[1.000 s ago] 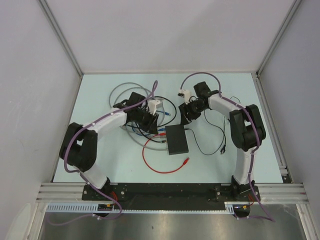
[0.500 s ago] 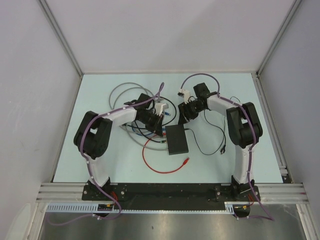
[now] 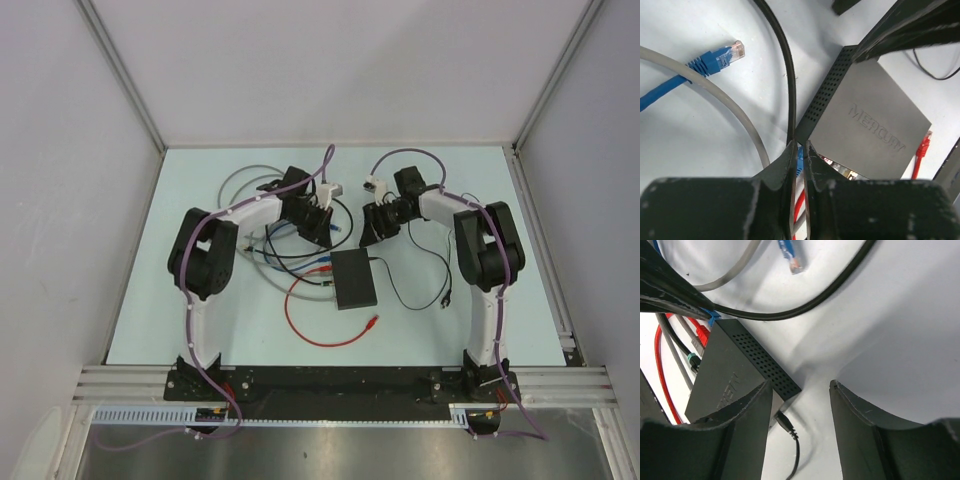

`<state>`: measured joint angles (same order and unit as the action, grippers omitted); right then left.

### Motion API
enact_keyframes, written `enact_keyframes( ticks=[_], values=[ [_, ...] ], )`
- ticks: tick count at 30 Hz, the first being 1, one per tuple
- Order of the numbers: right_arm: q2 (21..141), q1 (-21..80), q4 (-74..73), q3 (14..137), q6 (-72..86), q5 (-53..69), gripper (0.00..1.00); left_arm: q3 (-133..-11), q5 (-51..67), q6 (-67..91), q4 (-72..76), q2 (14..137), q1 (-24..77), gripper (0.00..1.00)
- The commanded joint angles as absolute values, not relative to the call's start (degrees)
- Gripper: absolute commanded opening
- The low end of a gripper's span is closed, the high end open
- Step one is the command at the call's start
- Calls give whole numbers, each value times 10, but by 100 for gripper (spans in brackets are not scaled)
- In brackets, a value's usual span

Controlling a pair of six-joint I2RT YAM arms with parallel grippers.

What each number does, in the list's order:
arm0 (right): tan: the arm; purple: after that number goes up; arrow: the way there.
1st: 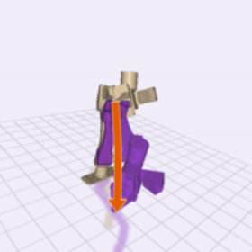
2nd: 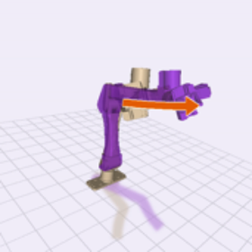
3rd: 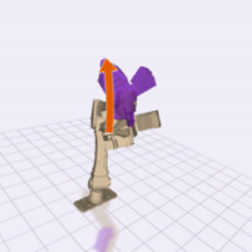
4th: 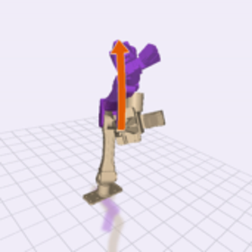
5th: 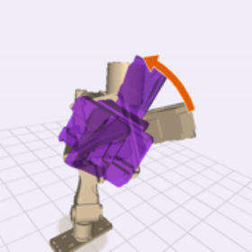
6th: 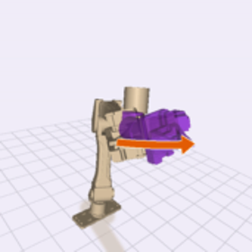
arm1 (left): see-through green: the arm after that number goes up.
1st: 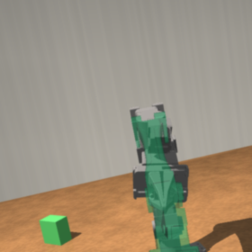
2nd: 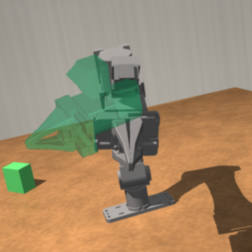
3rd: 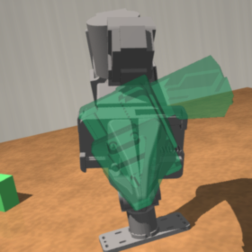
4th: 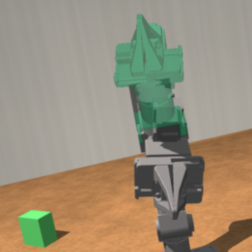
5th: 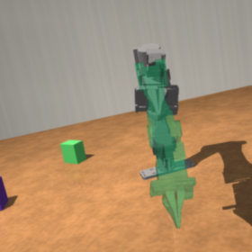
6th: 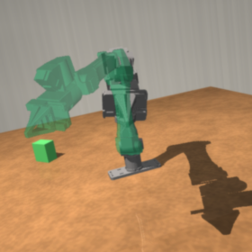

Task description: Pull the plug from the switch port

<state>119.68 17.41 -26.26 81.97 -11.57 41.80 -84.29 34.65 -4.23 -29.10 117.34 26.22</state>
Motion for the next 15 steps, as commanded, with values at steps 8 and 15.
enact_keyframes(
  ticks=[8, 15],
  values=[
    [1163, 156, -284, 824, -116, 439, 53, -897, 332, -66, -303, 1151, 263, 15],
    [1079, 147, -342, 818, -267, 436, 54, -839, 318, -47, -291, 1058, 264, 38]
  ],
)
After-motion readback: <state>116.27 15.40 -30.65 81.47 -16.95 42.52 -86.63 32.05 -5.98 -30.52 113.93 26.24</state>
